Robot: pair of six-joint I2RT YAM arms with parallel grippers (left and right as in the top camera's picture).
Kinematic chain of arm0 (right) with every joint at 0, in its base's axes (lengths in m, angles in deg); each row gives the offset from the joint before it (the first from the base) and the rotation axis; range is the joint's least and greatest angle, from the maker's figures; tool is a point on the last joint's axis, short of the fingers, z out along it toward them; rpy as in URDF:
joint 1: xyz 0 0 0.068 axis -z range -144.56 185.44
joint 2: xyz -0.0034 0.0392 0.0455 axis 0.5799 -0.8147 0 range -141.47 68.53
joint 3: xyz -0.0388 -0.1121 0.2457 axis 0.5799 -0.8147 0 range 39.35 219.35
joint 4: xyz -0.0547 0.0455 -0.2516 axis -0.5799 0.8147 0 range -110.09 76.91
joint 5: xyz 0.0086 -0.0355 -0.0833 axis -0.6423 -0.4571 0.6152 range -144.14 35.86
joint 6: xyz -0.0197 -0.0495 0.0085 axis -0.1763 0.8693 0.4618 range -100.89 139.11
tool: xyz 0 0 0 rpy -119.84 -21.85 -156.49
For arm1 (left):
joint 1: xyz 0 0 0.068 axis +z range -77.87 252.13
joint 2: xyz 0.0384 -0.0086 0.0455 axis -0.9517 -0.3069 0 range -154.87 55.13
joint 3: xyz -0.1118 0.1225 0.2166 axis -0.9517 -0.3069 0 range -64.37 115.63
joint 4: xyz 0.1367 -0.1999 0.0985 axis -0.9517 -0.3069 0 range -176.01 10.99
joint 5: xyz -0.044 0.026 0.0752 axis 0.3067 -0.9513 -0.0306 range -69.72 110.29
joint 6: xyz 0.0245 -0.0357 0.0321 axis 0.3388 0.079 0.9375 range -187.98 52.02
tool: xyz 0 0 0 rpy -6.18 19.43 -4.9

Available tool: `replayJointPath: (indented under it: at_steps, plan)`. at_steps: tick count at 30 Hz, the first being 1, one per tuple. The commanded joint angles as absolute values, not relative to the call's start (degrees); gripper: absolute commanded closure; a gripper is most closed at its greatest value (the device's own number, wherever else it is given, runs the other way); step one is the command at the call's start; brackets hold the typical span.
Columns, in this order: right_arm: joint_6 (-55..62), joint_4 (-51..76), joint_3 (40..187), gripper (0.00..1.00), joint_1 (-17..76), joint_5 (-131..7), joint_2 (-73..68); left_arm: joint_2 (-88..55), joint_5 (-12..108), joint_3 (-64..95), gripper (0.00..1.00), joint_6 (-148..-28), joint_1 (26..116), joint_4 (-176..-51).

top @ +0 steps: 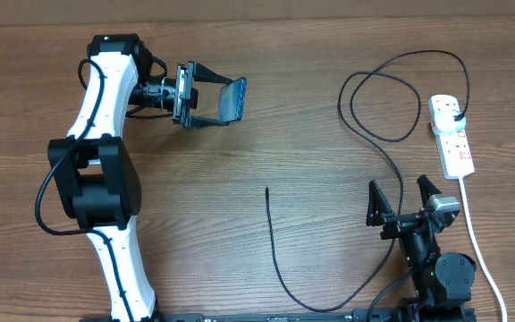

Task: Plug charger to phone and switch on socket
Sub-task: 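Hold the phone raised upright in the left gripper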

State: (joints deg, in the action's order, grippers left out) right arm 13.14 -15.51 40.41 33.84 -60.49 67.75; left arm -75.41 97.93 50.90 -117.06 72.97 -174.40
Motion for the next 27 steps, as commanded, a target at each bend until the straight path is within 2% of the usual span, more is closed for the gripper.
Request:
replayJointPath:
  at_steps: [1, 27]
  plan:
    - [13.1, -15.7, 39.8, 0.0, 33.5, -59.7, 68.4, -75.2, 101.5, 52.5, 0.96, -115.7, 72.9, -174.8]
    - [13.1, -15.7, 39.8, 0.0, 33.5, -59.7, 68.4, -75.2, 101.1, 52.5, 0.96, -115.1, 72.9, -174.8]
